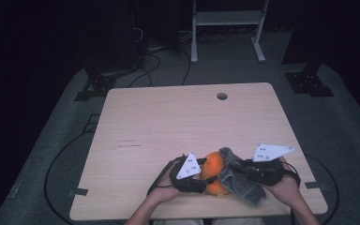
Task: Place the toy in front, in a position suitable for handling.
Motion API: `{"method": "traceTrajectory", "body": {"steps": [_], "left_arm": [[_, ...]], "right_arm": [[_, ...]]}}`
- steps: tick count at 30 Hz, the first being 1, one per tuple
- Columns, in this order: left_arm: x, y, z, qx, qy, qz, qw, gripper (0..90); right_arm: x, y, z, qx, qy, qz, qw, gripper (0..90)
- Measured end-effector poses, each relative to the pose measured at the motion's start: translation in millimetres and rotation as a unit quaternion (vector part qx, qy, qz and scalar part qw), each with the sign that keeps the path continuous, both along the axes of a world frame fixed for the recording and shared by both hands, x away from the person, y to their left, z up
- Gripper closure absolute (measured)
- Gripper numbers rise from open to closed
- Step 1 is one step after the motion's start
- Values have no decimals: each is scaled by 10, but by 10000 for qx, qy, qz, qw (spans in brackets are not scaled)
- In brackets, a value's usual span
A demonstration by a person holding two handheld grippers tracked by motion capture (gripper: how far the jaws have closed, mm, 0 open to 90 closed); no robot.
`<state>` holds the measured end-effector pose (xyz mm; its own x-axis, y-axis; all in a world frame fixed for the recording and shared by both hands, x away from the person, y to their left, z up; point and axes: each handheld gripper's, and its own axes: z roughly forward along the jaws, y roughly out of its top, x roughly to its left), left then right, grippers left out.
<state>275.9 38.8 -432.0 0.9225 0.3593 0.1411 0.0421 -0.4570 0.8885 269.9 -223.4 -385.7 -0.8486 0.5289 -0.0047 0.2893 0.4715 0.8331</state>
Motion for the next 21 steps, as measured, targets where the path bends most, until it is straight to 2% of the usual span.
{"method": "traceTrajectory", "body": {"steps": [1,3,6,11,13,16,21], "left_arm": [[-15,-7,5,55,-61,-36,10000,361],[-32,3,0,181,-118,-58,9997,364],[-13,40,-6,161,-30,-66,9998,366],[27,52,-1,129,87,-182,9997,366],[37,66,-3,125,117,-169,9997,362],[70,95,-2,163,310,-64,9994,322],[47,86,-16,349,320,65,9989,290]], "right_arm": [[-8,78,33,-74,-43,117,9999,782],[19,158,6,-255,-61,164,9995,782],[96,73,-95,-8,187,138,9997,782],[183,-192,-228,213,500,-313,9980,781],[205,-234,-265,245,593,-315,9974,782],[203,-209,-291,254,668,-252,9971,785],[81,-157,-368,249,643,-153,9975,788]]}}
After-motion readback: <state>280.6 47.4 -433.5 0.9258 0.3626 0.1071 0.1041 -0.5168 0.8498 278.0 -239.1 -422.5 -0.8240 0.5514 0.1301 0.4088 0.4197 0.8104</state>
